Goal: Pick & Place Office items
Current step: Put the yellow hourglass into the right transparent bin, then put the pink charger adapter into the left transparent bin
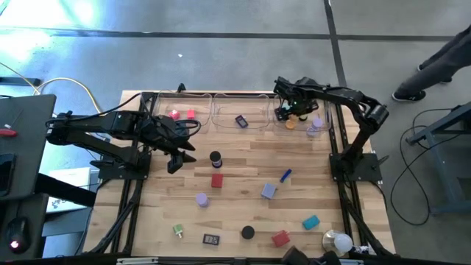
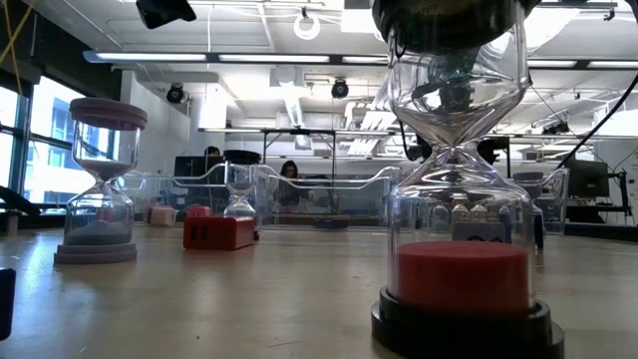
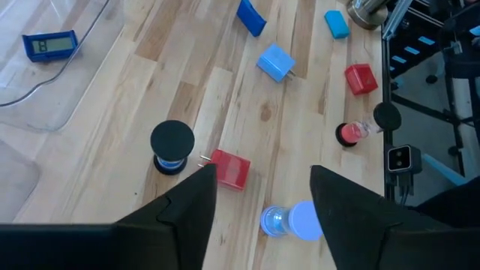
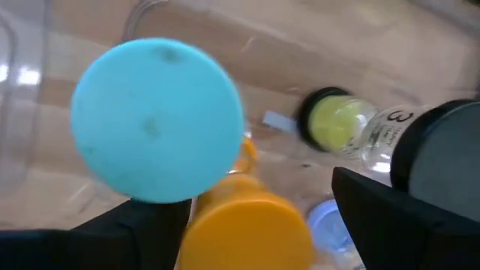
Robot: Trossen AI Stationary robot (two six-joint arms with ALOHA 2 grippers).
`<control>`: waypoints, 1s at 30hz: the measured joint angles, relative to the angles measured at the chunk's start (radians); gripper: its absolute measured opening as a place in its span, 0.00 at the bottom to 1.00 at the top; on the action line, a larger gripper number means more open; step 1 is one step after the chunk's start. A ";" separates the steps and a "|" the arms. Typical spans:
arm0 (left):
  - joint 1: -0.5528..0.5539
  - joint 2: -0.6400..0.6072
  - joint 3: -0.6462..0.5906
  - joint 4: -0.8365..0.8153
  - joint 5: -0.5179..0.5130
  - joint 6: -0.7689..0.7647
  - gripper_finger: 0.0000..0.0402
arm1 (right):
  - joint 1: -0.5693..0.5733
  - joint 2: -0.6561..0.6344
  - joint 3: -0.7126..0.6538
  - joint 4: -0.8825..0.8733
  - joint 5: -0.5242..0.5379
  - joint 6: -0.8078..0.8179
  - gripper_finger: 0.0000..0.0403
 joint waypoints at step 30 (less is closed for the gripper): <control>0.157 -0.013 0.000 -0.273 -0.052 -0.062 0.70 | 0.224 -0.529 0.000 0.018 0.068 0.042 0.76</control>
